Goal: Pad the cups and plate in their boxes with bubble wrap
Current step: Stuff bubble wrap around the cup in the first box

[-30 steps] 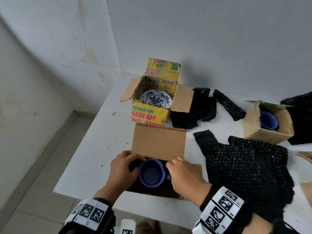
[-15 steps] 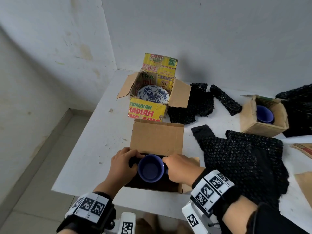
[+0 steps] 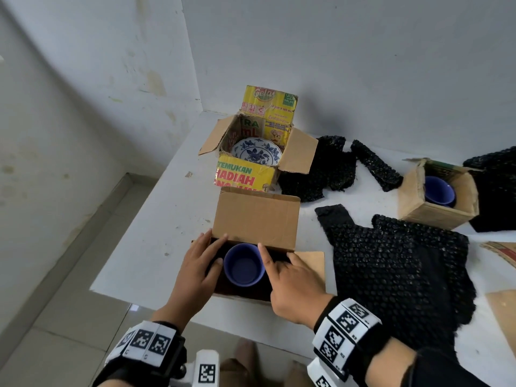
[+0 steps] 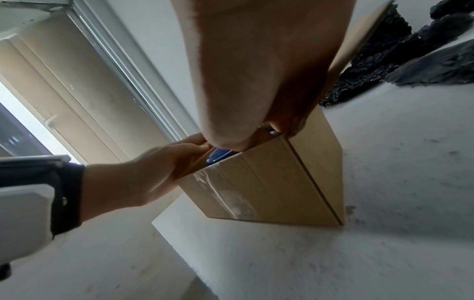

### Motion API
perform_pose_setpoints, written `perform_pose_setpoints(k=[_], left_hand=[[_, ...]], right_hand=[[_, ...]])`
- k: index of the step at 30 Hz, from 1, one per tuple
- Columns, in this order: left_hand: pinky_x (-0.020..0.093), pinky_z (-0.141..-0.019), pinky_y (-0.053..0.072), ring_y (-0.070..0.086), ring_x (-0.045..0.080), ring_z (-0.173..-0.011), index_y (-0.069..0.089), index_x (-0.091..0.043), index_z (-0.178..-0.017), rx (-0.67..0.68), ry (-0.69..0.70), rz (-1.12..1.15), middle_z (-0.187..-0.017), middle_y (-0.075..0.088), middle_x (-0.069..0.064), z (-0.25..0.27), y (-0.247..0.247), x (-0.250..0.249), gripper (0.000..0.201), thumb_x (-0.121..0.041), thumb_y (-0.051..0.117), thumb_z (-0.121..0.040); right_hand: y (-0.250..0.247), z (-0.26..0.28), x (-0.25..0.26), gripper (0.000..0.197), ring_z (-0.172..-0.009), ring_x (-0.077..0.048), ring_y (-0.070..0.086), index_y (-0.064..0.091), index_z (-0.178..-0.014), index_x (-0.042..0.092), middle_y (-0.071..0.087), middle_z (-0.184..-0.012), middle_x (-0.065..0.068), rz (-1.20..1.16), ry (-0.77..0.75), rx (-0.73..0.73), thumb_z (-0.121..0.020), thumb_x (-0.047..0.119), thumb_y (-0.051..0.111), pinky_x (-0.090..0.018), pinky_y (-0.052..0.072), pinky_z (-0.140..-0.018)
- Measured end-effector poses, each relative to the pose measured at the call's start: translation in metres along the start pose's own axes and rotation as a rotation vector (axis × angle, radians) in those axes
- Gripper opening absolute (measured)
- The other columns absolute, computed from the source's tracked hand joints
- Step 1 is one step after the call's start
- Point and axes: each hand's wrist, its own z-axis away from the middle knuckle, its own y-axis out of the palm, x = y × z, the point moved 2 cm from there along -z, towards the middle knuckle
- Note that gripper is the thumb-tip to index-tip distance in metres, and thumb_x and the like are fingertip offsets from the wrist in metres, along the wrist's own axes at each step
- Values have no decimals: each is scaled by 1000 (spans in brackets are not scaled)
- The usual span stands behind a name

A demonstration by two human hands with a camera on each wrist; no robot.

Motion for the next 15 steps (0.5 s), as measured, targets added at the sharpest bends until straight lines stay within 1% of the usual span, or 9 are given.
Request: perform_pose_setpoints(k=[2, 5, 6, 8, 10, 12, 13, 14, 15], left_hand=[[33, -116, 21, 20, 3, -140, 31, -46, -137, -21, -65, 162, -149, 25, -18, 0, -1, -4, 47, -40, 34, -90], [36, -117, 23, 28, 6, -139, 30, -33, -145, -60, -144, 373, -150, 33, -13, 2, 1, -3, 56, -45, 33, -91], [38, -117, 22, 28, 6, -139, 31, -31, -145, -67, -183, 419, -150, 34, -13, 3, 2, -2, 58, -49, 32, -90], [38, -118, 21, 29, 5, -138, 35, -34, -142, -84, -260, 499, -148, 35, -14, 3, 2, -5, 53, -52, 31, -92], [36, -115, 28, 39, 8, -131, 44, -35, -134, -113, -348, 643, -141, 44, -11, 0, 1, -11, 38, -45, 34, -100], [28, -101, 42, 54, 10, -115, 52, -29, -125, -82, -434, 765, -125, 58, -6, -4, -1, -22, 35, -46, 40, -97], [21, -92, 44, 57, 6, -106, 54, -29, -120, -65, -436, 781, -117, 60, -8, -4, -2, -24, 35, -49, 43, -94], [17, -87, 43, 56, 2, -101, 55, -30, -116, -51, -419, 787, -114, 60, -9, -4, -4, -28, 36, -52, 46, -90], [18, -89, 42, 54, 2, -104, 53, -30, -119, -49, -403, 778, -119, 58, -8, -2, -5, -28, 43, -56, 48, -85]], right_hand=[[-4, 0, -1, 84, -107, -24, 50, -37, -135, 17, 56, -117, -9, -71, -5, -8, -90, 21, 34, -36, 10, -117], [-11, 2, -5, 80, -98, -20, 53, -35, -135, 16, 59, -108, -3, -137, -29, -68, -93, 23, 33, -34, 19, -115], [-13, 4, -5, 79, -96, -19, 53, -33, -137, 15, 60, -105, -1, -133, -40, -98, -94, 24, 33, -34, 19, -115], [-10, 7, -7, 76, -94, -18, 53, -29, -139, 13, 60, -100, 1, -90, -50, -145, -95, 26, 31, -37, 15, -117], [-2, 10, -10, 73, -101, -20, 54, -29, -140, 11, 62, -102, 1, -34, -31, -164, -96, 32, 26, -40, 4, -117], [6, 10, -12, 71, -107, -23, 52, -28, -141, 10, 64, -104, -1, 14, -19, -159, -96, 39, 18, -41, -5, -115], [8, 9, -11, 70, -107, -23, 52, -28, -141, 10, 64, -105, -1, 30, -17, -149, -95, 43, 13, -43, -7, -115], [9, 8, -10, 70, -107, -24, 51, -29, -141, 10, 64, -103, -1, 37, -15, -140, -93, 45, 10, -44, -7, -115], [9, 6, -9, 70, -105, -24, 52, -28, -141, 10, 64, -100, -2, 37, -11, -137, -93, 47, 7, -44, -7, -116]])
